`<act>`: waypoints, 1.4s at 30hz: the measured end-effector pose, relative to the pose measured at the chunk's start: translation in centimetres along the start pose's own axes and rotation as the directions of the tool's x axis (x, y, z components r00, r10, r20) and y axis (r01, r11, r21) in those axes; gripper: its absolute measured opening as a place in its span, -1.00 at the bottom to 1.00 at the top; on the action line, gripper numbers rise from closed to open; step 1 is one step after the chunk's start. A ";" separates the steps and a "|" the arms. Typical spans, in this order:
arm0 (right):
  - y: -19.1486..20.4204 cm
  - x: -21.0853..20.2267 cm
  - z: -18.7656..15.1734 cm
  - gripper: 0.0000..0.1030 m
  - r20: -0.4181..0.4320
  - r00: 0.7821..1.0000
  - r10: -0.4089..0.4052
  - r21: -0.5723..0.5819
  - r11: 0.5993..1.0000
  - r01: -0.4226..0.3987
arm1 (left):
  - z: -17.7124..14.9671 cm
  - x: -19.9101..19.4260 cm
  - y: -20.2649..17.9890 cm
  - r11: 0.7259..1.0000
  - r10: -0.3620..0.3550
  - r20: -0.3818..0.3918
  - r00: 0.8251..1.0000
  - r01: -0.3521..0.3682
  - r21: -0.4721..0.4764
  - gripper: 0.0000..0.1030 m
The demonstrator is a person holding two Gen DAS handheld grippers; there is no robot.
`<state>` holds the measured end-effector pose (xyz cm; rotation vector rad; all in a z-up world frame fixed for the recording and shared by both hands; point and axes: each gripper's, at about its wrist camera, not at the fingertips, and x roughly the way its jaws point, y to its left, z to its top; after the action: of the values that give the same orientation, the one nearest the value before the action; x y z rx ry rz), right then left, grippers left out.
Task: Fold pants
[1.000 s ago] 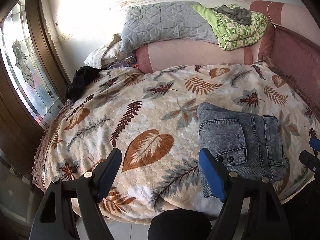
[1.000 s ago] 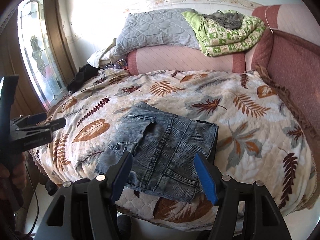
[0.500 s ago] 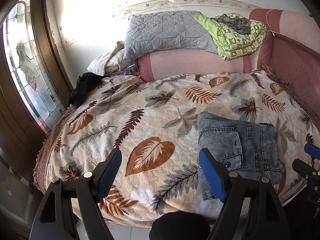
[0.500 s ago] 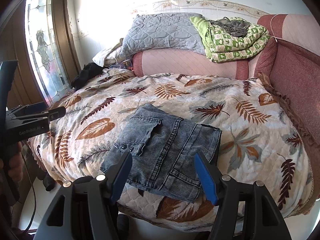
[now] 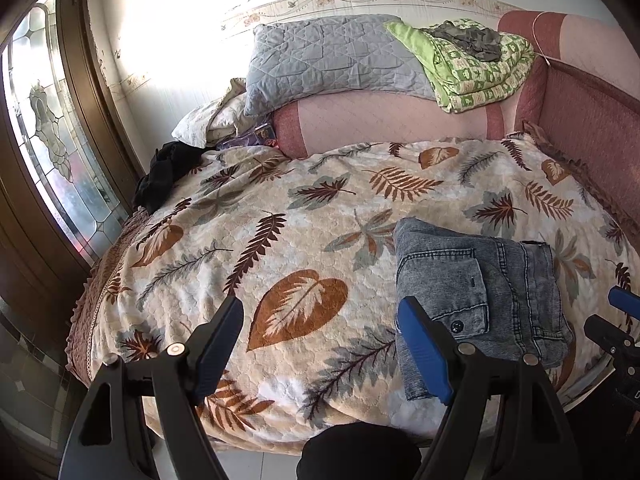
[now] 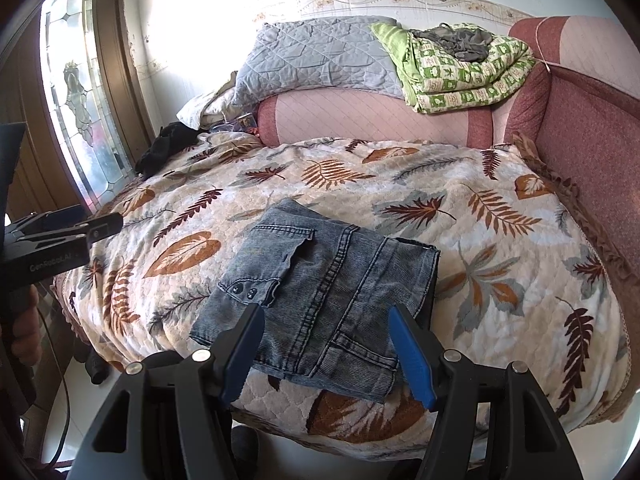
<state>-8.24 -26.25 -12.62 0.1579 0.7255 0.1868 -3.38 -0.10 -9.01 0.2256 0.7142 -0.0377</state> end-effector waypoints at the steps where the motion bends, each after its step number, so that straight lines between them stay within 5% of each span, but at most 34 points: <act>1: -0.1 0.1 0.0 0.32 -0.002 1.000 -0.001 0.006 1.000 0.001 | 0.0 0.1 0.0 1.000 0.000 -0.002 1.000 0.000 0.001 0.56; 19: -0.8 1.5 -0.2 0.33 -0.034 0.999 0.010 0.028 1.000 -0.009 | 0.0 1.4 -0.3 1.000 0.002 -0.034 0.999 -0.002 0.013 0.56; 24: -1.4 3.0 -0.7 0.32 -0.052 0.996 0.072 0.073 0.995 -0.069 | -1.1 4.1 -1.0 1.000 -0.016 -0.110 0.994 0.018 0.015 0.56; 29: -2.6 6.2 -1.6 0.25 -0.111 0.985 0.134 0.175 0.978 -0.114 | -2.9 8.0 -3.4 0.998 -0.046 -0.235 0.971 0.056 0.037 0.56; 36: -2.2 10.8 -3.8 0.02 -0.238 0.967 0.090 0.148 0.987 -0.056 | -5.1 12.3 -6.5 0.989 -0.086 -0.377 0.922 0.124 0.076 0.56; 42: -3.4 10.3 -2.7 0.01 -0.241 0.964 0.113 0.165 0.984 -0.074 | -3.8 12.2 -5.4 0.989 -0.115 -0.380 0.918 0.143 0.046 0.56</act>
<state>-2.11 -27.08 -21.90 0.3215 0.9850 0.2436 2.84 -4.05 -20.79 0.2589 1.1129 -0.1506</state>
